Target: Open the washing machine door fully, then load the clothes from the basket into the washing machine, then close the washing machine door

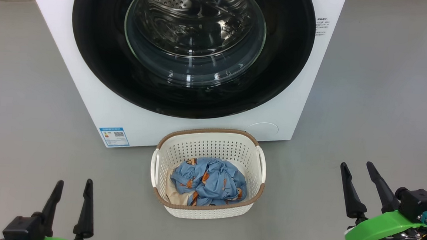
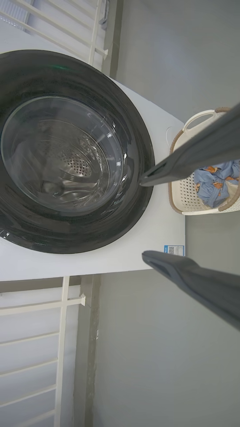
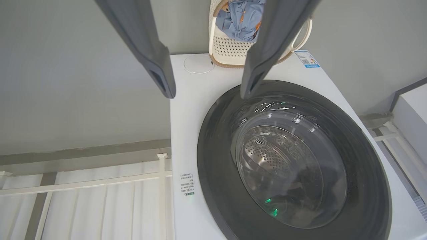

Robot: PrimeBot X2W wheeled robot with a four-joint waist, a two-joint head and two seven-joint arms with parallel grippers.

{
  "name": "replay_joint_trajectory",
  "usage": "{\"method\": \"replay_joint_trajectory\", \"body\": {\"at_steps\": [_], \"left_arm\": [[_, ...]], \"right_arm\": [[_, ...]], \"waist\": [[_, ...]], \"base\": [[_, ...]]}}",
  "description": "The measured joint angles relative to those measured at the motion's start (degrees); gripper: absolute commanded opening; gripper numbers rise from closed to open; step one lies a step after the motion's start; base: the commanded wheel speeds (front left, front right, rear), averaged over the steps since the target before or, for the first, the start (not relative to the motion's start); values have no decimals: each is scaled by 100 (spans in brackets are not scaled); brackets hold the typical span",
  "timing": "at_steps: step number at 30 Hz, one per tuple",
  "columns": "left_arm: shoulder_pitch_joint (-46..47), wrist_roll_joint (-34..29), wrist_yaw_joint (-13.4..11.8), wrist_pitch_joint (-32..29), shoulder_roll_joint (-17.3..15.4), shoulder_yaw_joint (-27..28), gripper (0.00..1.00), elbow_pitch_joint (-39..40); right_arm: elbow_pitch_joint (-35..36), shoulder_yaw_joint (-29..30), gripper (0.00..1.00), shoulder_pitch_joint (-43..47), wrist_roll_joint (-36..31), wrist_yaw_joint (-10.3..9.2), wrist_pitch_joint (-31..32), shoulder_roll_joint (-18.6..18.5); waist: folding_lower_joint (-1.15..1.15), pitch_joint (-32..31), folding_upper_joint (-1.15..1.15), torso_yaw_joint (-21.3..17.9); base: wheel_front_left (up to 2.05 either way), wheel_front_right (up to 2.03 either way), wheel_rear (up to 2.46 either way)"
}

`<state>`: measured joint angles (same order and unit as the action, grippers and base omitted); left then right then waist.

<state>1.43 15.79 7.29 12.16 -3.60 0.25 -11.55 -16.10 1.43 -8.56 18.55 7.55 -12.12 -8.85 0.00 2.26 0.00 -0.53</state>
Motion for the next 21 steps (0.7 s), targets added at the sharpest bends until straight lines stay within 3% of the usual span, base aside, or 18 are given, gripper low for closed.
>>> {"method": "replay_joint_trajectory", "body": {"at_steps": [14, 21], "left_arm": [[-1, -977, -115, 213, 24, 151, 100, -29], [-1, -1017, -157, 214, 57, 177, 100, -57]], "right_arm": [[-229, 481, 100, -103, -1118, 0, -219, 149], [-345, 606, 100, -104, -1254, 0, -220, 238]], "waist": [[0, -34, 0, 3], [0, -46, 0, 18]], "base": [[0, 0, 0], [0, 0, 0]]}}
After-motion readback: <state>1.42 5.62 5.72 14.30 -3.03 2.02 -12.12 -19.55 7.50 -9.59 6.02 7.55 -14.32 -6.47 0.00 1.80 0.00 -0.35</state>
